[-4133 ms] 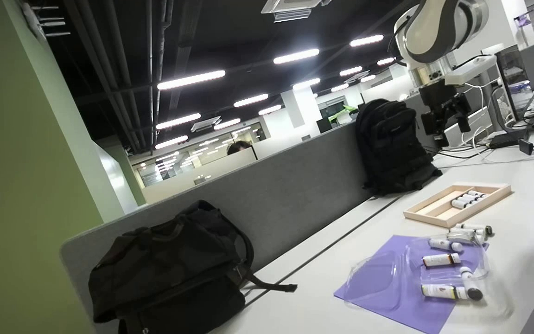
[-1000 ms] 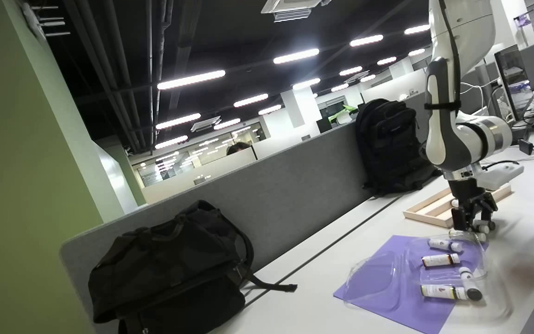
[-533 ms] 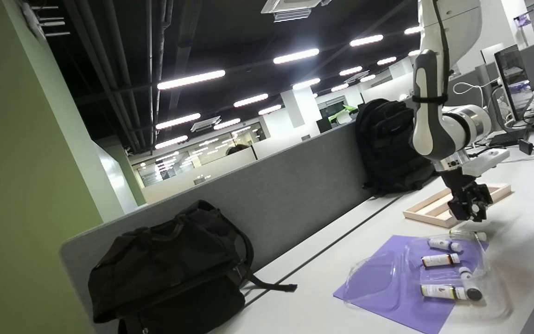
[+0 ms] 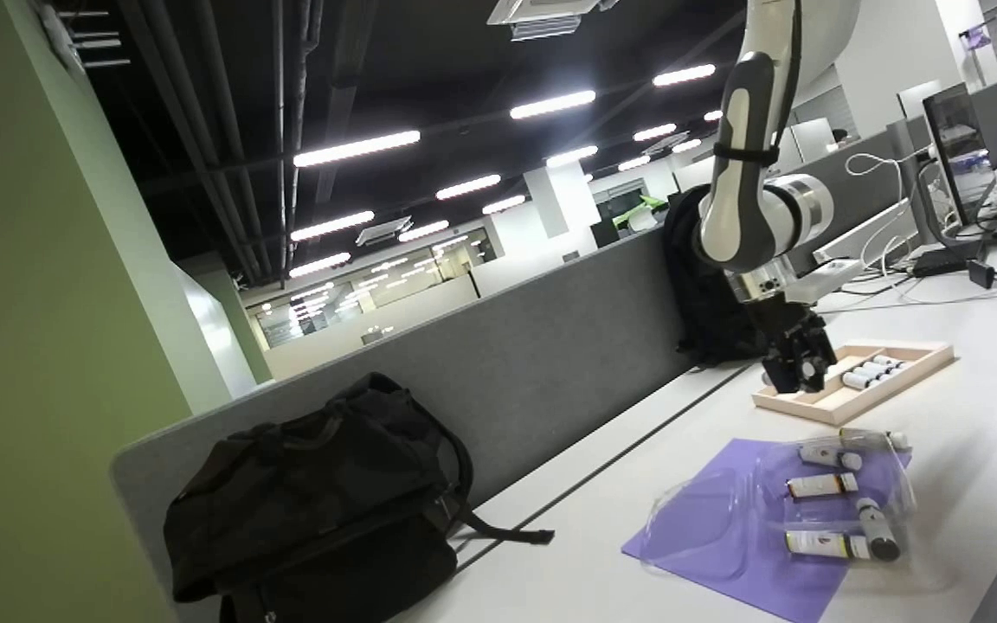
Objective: Pick two bottles on the counter and put them in the box
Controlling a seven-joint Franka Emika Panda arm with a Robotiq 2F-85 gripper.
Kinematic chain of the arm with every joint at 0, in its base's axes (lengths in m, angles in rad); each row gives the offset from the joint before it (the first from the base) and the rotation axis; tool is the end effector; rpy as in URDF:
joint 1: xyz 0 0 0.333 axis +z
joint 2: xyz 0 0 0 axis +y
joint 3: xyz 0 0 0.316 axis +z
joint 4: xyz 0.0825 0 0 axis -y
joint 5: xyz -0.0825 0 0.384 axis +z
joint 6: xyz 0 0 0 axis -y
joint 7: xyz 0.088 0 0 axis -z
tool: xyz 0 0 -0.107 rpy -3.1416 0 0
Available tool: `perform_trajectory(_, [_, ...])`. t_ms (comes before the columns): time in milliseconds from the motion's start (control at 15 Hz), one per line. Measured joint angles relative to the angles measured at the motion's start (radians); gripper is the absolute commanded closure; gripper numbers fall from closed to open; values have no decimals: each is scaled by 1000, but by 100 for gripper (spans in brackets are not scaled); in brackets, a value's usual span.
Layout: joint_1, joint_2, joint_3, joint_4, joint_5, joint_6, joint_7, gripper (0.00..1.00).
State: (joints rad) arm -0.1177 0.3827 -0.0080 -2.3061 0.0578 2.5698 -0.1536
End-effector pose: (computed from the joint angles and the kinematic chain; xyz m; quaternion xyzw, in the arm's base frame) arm 0.5072 -0.0652 0.1694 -0.9981 0.0111 0.0571 0.0208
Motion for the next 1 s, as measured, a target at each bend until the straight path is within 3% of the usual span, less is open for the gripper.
perform_trajectory(333, [53, -10, 140, 42, 117, -202, -33, 95])
perform_trajectory(733, [128, 35, 155, 95, 131, -510, -6, 95])
perform_trajectory(800, [130, 47, 153, 104, 131, -543, -3, 56])
perform_trajectory(867, [131, 61, 149, 116, 131, -573, 0, 56])
perform_trajectory(1000, [131, 95, 137, 140, 132, -608, 4, 45])
